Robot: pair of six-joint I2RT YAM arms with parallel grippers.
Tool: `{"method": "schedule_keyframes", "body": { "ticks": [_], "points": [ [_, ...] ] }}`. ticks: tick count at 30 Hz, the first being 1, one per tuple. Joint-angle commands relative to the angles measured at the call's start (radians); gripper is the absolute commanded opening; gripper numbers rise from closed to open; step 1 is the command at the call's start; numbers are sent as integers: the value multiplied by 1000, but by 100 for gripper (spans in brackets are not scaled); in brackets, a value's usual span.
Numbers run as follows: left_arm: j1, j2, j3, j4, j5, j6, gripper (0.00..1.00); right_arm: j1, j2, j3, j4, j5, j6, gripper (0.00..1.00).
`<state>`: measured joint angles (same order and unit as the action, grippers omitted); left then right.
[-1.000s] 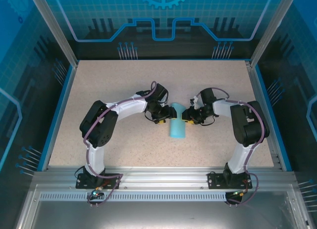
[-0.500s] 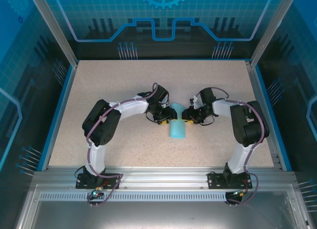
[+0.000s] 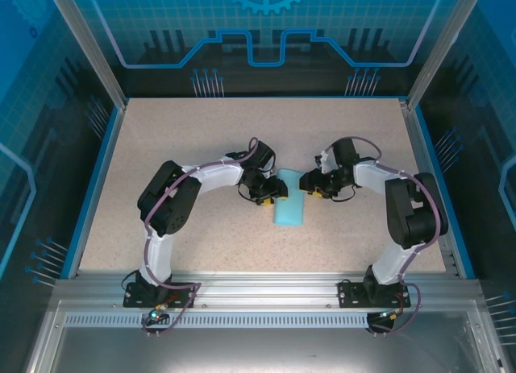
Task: Fold a paper plane with a square sheet of paper (fold left side to right side)
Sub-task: Hold the square sheet of paper at the center of the table, then first fold in half a square sheet of paper at the center of the table.
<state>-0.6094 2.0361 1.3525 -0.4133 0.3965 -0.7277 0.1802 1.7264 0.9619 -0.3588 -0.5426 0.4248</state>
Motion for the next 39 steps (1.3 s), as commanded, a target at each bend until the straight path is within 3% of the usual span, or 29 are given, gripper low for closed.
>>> {"method": "schedule_keyframes", "body": {
  "ticks": [1,39],
  "points": [
    [3,12,-6,-10,0,2,52,-30,-21,-4,-56,31,-36,52],
    [11,36,6,-46,-51,-19,50,-40,-1,-17,-69,58,-47,51]
  ]
}}
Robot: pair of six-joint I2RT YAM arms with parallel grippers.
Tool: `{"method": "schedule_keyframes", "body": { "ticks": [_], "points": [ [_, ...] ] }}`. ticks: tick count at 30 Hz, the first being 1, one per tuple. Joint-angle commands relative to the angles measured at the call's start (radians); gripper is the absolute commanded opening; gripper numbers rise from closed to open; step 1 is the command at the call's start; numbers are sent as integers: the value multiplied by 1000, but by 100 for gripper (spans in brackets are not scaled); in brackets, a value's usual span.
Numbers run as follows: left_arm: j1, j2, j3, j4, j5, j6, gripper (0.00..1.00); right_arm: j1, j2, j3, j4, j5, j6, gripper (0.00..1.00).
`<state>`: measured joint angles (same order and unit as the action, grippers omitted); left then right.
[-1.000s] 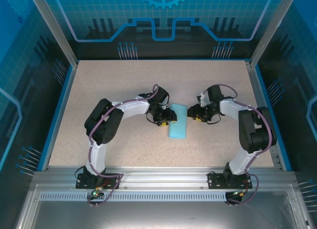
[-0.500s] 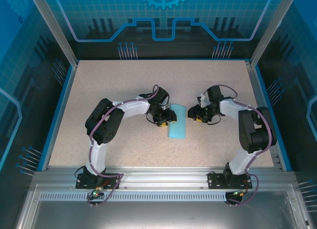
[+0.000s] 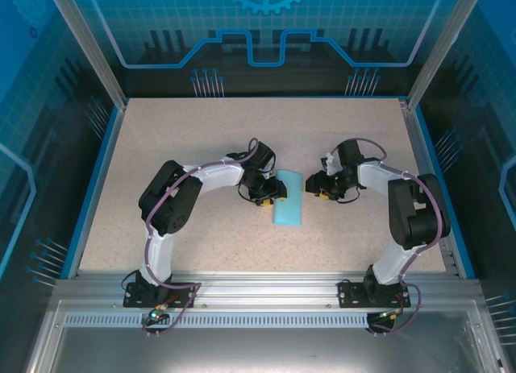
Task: Fold a paper plane with a square sheet of paper (fold left side to right side)
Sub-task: First fold in half a square sheet of paper at the center of the table.
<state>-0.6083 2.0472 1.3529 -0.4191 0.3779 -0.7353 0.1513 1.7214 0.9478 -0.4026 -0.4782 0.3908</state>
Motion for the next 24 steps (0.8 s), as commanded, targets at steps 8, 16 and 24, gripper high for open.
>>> {"method": "schedule_keyframes", "body": {
  "ticks": [8,16,24],
  "points": [
    [10,30,6,-39,-30,-17,53,-12,1,-6,-21,-13,-11,51],
    [12,30,-6,-9,-25,-59,53,-12,0,-11,-16,-17,-8,51],
    [14,27,-15,-4,-30,-70,50,-12,1,-13,-15,-17,-9,51]
  ]
}}
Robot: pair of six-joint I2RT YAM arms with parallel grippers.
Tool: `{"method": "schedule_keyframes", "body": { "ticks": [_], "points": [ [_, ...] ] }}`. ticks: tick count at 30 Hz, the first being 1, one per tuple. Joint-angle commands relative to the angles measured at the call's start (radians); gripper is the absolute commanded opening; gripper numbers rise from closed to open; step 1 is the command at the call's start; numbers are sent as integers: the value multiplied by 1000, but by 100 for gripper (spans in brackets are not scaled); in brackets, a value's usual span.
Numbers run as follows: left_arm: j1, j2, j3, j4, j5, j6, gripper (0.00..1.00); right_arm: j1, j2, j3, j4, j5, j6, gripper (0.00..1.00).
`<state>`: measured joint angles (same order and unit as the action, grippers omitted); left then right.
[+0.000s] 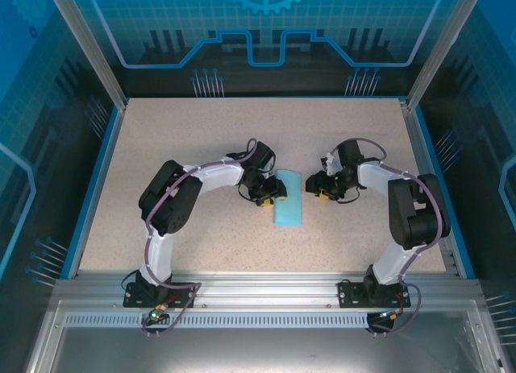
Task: Fold a paper plane with a square sheet of paper (fold left side to right side)
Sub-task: First fold in half a square sheet of paper at the center of the table.
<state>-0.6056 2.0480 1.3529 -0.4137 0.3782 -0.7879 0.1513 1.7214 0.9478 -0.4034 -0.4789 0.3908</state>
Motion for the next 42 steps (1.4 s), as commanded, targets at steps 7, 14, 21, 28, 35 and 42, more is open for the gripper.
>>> {"method": "schedule_keyframes", "body": {
  "ticks": [7,14,21,28,35,42],
  "points": [
    [11,29,-17,-13,-30,-14,49,-11,1,-15,-12,-18,-7,51],
    [11,26,-20,-11,-30,-15,44,-9,2,-14,-14,-20,-8,51],
    [13,20,-24,-8,-35,-19,43,-6,7,-12,-12,-21,-7,51],
    [13,24,-21,-9,-30,-19,45,-5,10,-11,-11,-23,-8,52],
    [12,27,-20,-8,-30,-19,45,-1,4,-11,-8,-33,-7,51],
    [13,29,-19,-8,-30,-22,45,11,9,-9,7,-53,2,48]
  ]
}}
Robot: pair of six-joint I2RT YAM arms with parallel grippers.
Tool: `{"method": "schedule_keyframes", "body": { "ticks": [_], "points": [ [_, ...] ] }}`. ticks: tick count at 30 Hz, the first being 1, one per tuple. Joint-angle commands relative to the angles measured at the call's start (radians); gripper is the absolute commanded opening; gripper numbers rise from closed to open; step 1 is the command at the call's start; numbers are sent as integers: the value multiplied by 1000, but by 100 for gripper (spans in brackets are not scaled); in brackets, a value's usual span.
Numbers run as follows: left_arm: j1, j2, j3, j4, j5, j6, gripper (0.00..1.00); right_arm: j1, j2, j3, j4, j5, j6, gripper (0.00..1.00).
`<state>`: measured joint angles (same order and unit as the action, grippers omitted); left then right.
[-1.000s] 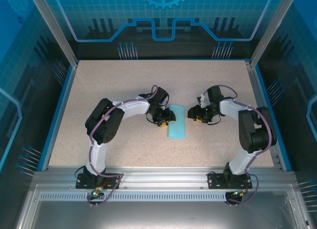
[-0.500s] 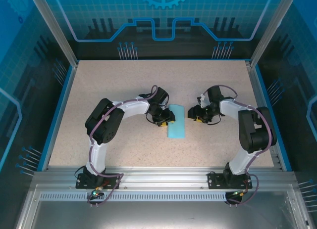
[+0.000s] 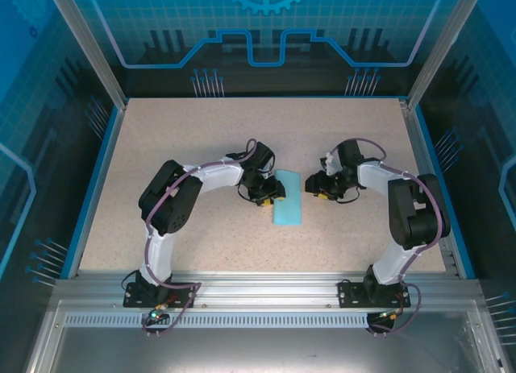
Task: Fold a paper plane with a square sheet of paper (fold left side to right side)
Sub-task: First fold in half a square sheet of paper at the center of the table.
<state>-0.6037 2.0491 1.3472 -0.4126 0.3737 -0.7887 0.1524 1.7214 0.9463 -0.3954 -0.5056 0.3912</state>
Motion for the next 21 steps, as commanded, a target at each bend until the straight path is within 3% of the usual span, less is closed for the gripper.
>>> {"method": "schedule_keyframes", "body": {
  "ticks": [1,21],
  "points": [
    [10,28,-12,-9,-25,-24,45,11,10,-7,0,-25,2,48],
    [10,56,-2,-6,0,-34,50,23,18,-4,-1,-22,6,48]
  ]
}}
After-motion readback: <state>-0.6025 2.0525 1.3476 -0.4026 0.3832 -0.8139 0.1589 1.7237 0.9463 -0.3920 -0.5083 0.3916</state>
